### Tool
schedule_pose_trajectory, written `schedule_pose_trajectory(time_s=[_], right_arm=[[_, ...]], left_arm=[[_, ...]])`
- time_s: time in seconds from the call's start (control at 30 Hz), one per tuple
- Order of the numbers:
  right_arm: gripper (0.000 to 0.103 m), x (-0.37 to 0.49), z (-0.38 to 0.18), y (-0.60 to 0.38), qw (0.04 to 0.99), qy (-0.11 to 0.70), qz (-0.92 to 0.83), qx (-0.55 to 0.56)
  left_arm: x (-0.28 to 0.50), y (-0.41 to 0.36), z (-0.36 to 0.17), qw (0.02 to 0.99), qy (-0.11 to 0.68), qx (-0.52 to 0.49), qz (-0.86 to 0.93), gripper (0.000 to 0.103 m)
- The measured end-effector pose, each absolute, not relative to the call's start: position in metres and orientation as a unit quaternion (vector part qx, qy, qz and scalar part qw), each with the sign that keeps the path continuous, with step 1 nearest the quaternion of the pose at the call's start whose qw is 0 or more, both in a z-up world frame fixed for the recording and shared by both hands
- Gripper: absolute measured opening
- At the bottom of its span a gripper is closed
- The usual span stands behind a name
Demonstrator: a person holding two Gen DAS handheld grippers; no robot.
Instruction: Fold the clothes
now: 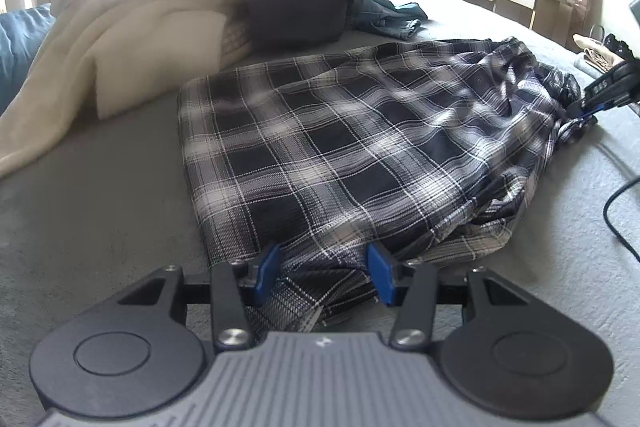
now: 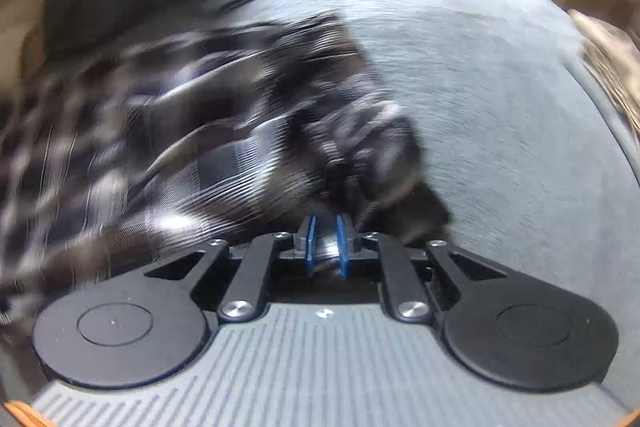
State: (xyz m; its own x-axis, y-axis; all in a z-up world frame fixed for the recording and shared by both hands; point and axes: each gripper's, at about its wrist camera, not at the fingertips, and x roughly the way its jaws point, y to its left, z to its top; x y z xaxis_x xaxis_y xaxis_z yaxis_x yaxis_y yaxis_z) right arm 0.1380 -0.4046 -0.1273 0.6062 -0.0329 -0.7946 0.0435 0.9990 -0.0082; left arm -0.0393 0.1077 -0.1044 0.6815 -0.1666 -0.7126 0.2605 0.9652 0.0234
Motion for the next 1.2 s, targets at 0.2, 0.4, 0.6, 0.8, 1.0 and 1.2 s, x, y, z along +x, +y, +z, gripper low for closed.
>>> schedule_pose_trajectory(time_s=[0.2,0.4,0.6,0.8,1.0,1.2], right_arm=[[0.012,0.129,-0.099,-0.392,0.916,0.398,0.024,0.036],[0.011,0.157,-0.108,-0.362,0.905,0.411,0.088,-0.068],[0.015,0.171,-0.122,-0.382,0.859,0.464,0.092,-0.196],[0.017,0.159,-0.091,-0.372,0.869,0.440,0.103,-0.201],[0.018,0.175,-0.110,-0.344,0.847,0.452,0.138,-0.242],[0.020,0.175,-0.111,-0.371,0.843,0.477,0.102,-0.227]], left_arm=[[-0.039,0.109,-0.105,0.915,0.381,0.059,-0.117,0.051],[-0.039,0.109,-0.105,0.917,0.379,0.054,-0.114,0.051],[-0.039,0.109,-0.106,0.917,0.378,0.054,-0.113,0.051],[-0.039,0.108,-0.105,0.917,0.379,0.053,-0.112,0.051],[-0.040,0.109,-0.106,0.918,0.378,0.050,-0.109,0.051],[-0.038,0.112,-0.108,0.918,0.376,0.049,-0.112,0.053]])
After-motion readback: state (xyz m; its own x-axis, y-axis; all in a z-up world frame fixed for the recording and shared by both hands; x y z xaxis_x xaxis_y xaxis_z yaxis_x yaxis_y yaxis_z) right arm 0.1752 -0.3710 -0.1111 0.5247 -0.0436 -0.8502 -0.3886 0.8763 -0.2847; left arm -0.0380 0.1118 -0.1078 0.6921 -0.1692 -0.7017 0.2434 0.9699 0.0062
